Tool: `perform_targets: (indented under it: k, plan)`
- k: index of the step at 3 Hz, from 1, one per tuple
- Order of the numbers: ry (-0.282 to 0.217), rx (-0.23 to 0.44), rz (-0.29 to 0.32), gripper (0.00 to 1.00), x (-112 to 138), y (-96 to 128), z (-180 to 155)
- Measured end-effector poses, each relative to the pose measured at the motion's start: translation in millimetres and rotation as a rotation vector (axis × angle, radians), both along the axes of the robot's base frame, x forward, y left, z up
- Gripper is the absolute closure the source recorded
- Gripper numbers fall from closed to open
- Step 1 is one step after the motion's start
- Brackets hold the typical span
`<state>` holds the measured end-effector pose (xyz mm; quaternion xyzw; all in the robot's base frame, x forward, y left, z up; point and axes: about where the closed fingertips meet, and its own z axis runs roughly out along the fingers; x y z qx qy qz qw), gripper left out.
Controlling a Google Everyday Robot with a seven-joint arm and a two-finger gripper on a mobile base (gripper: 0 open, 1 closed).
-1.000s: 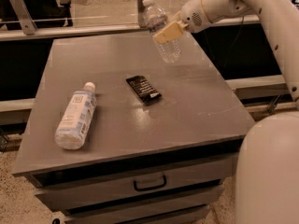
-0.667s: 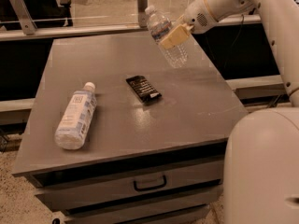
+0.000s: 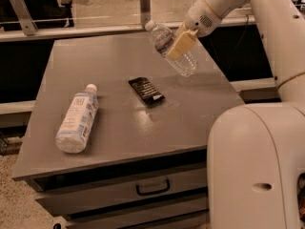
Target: Knock water bottle over
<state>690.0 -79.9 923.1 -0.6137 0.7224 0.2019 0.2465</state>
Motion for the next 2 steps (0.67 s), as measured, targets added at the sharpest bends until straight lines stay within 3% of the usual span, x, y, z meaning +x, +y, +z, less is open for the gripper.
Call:
perform_targets:
  k: [2]
  plan:
    - [-0.011, 0.027, 0.040, 0.36, -7, 27, 13]
